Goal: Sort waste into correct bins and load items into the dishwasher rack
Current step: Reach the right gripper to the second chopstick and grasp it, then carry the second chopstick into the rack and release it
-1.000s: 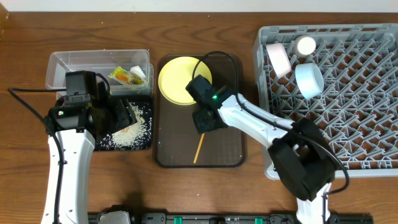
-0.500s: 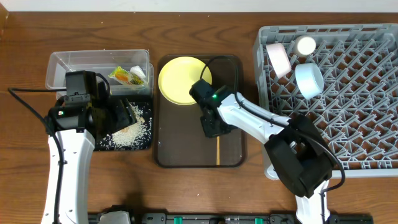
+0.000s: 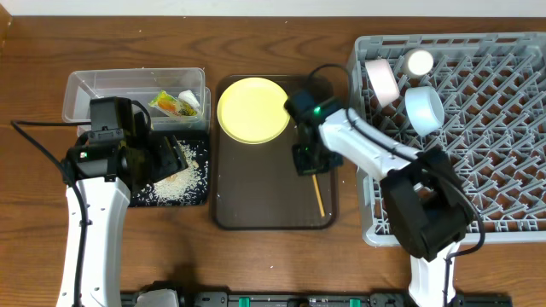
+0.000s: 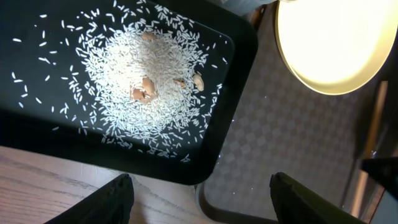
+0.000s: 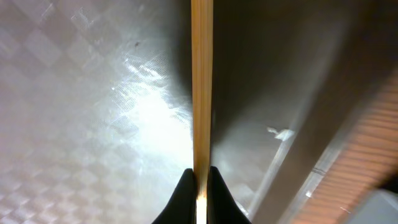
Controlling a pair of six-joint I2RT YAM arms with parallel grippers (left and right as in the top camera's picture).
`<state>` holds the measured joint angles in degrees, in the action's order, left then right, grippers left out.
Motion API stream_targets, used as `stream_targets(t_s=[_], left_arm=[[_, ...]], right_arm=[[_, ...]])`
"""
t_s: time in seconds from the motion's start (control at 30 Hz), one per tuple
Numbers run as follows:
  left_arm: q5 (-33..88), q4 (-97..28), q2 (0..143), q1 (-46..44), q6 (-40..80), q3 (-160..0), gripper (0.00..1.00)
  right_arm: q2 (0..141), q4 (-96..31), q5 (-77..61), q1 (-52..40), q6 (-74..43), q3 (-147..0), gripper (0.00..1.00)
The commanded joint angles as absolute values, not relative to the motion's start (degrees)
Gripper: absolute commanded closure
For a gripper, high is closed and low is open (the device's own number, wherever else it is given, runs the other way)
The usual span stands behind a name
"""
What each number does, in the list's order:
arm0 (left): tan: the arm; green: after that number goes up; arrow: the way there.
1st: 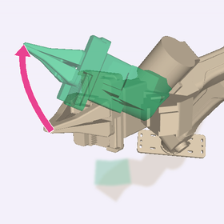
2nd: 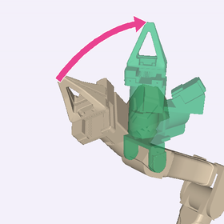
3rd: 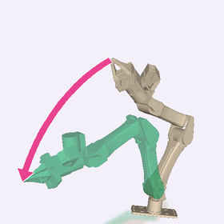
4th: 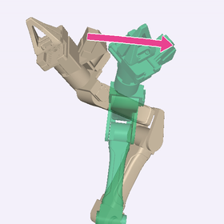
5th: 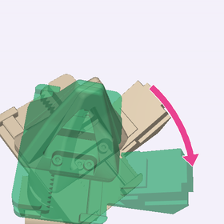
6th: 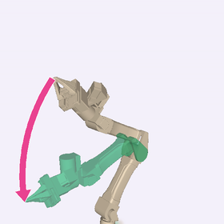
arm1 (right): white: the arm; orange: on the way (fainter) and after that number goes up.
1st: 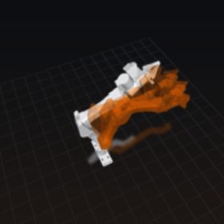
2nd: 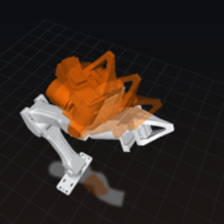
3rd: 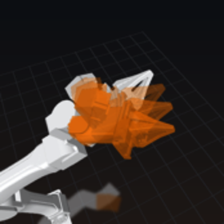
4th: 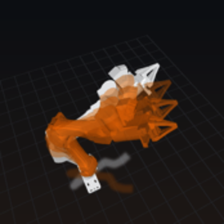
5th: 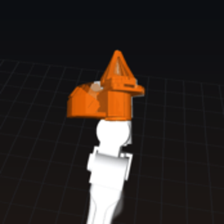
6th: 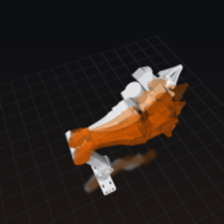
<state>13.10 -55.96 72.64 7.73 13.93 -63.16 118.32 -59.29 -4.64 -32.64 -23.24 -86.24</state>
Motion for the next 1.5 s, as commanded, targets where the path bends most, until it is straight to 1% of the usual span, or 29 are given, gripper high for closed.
stream_targets(t_s=[0.0, 0.27, 0.53, 0.87, 1.1, 1.13, 1.17, 1.3, 1.4, 1.47], left_arm=[[12.36, -56.14, 72.99, 7.97, 14.06, -63.99, 0.27], [12.36, -56.14, 72.99, 7.97, 14.06, -63.99, 0.27], [12.36, -56.12, 72.99, 7.97, 14.06, -63.99, 0.27], [12.36, -56.14, 72.99, 7.97, 14.06, -63.99, 0.27], [12.34, -56.12, 72.99, 7.97, 14.06, -63.99, 0.27], [12.34, -56.12, 72.99, 7.97, 14.06, -63.99, 0.27], [12.36, -56.14, 72.99, 7.97, 14.06, -63.99, 0.27], [12.34, -56.14, 72.99, 7.97, 14.06, -63.99, 0.27], [12.36, -56.12, 72.99, 7.97, 14.06, -63.99, 0.27], [12.34, -56.14, 72.99, 7.97, 14.06, -63.99, 0.27]], right_arm=[[114.24, -61.82, -6.02, -30.44, -19.11, -91.02, 0.99], [104.4, -64.53, -4.16, -23.46, -17.47, -93.32, 0.99], [102.8, -69.45, -0.64, -16.43, -17.52, -91.53, 0.99], [102.8, -65.45, 1.5, -14.13, -17.52, -80.77, 0.99], [102.8, -63.79, 1.5, -14.11, -17.06, -79.59, 0.98], [102.8, -63.79, 1.52, -14.11, -17.04, -79.59, 0.97], [102.8, -63.83, 1.5, -14.11, -17.04, -79.59, 0.91], [102.8, -63.83, 1.5, -14.11, -17.04, -79.59, 0.74], [102.74, -63.64, 1.48, -14.11, -17.04, -79.66, 0.67], [102.56, -63.64, 1.45, -14.11, -17.06, -80.18, 0.65]])
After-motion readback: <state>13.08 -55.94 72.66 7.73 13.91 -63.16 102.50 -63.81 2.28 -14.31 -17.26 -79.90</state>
